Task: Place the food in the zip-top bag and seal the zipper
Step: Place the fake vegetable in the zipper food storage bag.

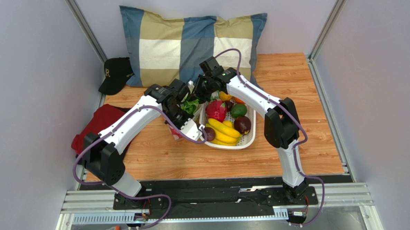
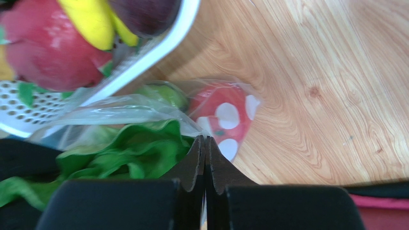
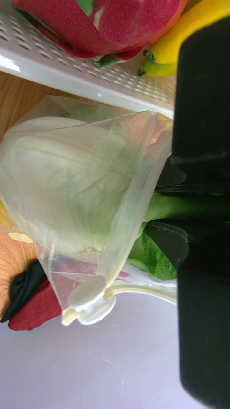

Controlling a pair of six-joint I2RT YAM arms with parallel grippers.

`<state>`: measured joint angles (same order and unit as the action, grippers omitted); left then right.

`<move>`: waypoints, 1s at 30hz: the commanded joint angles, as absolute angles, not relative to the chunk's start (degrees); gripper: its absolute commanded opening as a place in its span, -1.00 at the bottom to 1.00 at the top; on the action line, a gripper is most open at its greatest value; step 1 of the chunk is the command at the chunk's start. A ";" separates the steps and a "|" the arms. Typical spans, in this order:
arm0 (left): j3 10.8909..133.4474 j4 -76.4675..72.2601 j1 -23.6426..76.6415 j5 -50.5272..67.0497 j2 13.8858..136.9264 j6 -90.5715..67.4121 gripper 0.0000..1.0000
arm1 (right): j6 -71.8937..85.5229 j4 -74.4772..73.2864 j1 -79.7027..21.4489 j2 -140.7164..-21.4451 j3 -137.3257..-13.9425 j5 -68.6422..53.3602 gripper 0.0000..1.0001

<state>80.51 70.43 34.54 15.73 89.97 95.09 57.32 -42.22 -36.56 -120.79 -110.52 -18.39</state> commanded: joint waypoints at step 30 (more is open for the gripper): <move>92.82 73.39 35.42 35.51 79.11 85.87 -1.00 | 32.09 -46.14 -40.61 -120.24 -120.23 -10.01 -0.57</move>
